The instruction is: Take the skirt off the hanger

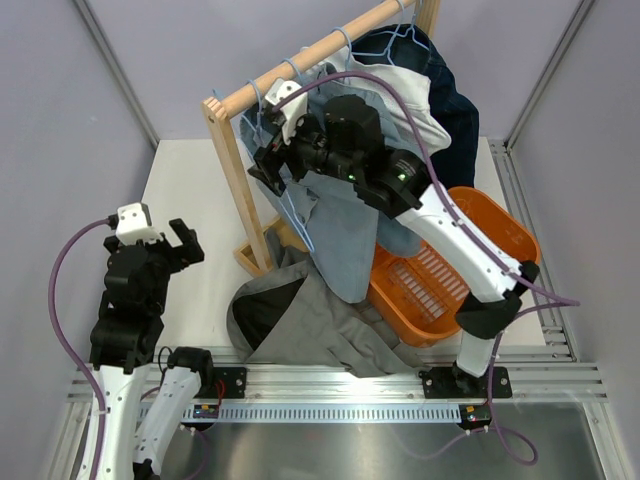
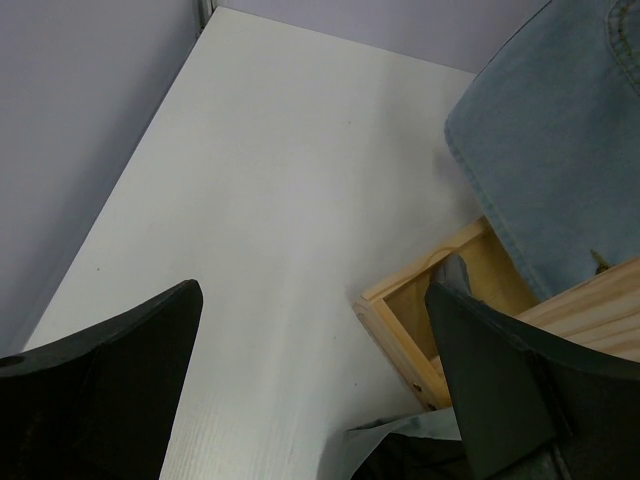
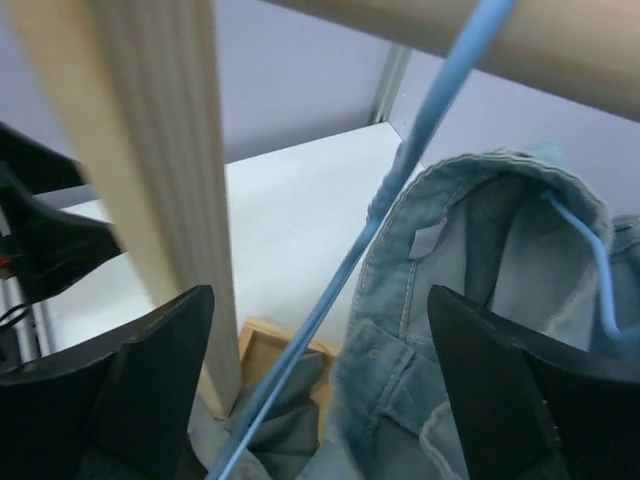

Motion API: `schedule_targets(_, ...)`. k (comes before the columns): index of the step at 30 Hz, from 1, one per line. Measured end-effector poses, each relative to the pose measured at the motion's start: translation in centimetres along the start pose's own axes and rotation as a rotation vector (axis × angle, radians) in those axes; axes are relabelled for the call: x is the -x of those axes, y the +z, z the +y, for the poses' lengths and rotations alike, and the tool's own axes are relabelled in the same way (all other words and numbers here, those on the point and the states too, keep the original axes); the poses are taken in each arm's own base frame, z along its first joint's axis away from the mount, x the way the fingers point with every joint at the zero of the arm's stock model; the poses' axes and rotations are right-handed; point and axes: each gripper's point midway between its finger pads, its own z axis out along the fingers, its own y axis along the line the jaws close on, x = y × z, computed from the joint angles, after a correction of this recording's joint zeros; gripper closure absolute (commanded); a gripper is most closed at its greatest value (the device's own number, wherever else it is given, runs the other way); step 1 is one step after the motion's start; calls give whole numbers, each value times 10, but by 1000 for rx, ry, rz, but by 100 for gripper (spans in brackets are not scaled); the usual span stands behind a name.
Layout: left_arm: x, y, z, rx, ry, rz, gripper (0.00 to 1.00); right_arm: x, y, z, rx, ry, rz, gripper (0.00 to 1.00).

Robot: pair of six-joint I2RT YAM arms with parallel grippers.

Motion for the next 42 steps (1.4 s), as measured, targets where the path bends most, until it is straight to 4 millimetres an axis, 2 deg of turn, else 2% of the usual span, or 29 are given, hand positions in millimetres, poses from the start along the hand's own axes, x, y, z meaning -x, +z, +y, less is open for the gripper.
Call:
schedule_targets(4, 2, 3, -3, -11, -1, -2, 1, 18, -36, 8, 46, -38, -34, 0)
schedule_targets(11, -2, 9, -7, -22, 5, 21, 1, 49, -112, 21, 139, -130, -127, 1)
schedule_targets(14, -4, 11, -9, -31, 7, 31, 1, 50, -140, 26, 183, -184, -149, 1)
schedule_targets(17, -2, 12, -11, -42, 9, 29, 1, 42, -163, 33, 231, -232, -148, 0)
schedule_targets(23, 6, 9, -17, -75, 2, 5, 1, 2, -198, 50, 342, -335, -101, 1)
schedule_targets(29, 15, 4, -21, -100, -4, -18, 1, -70, -228, 84, 528, -429, -7, 3)
schedule_targets(33, 20, 0, -24, -114, -7, -30, 1, -118, -239, 106, 669, -430, 66, 4)
schedule_targets(37, 21, -1, -27, -131, -7, -28, 1, -150, -239, 118, 785, -419, 127, 4)
schedule_targets(42, 22, -4, -30, -153, -8, -28, 1, -181, -217, 134, 874, -415, 191, 5)
